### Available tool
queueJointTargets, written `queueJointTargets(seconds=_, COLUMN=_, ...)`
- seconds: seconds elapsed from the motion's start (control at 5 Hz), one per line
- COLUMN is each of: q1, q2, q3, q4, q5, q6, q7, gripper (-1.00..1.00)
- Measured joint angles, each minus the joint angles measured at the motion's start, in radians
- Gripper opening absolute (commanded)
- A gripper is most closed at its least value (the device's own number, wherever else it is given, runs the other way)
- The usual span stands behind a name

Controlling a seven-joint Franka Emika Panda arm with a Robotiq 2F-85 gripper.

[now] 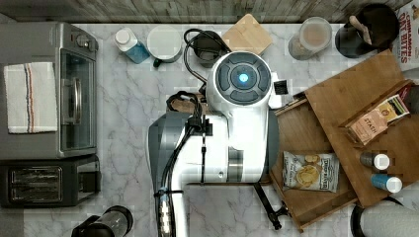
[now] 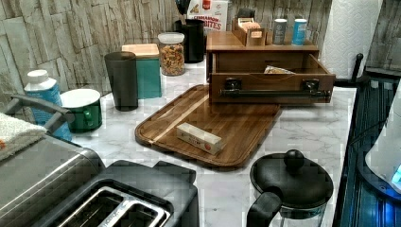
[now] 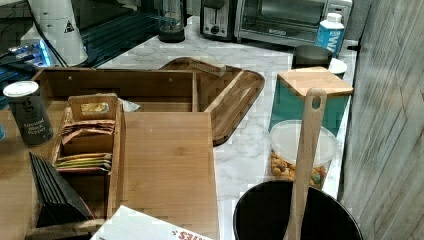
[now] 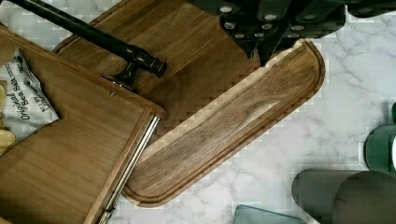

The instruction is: Close the drawer.

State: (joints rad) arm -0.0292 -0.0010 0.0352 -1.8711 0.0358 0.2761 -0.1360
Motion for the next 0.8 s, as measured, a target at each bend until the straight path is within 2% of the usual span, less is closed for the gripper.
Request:
queueJointTargets(seconds=0.6, q1=-0.004, q2=0.012, q3=0.002, q4=-0.020, q5=0.000, q6=0.001, q7=0.000, gripper=-1.00)
queueJointTargets(seconds=0.8, q1=-0.005, q2=0.006, q3=0.005, q4=-0.035, q5=0.002, q6=0.012, q7=-0.071, gripper=-1.00)
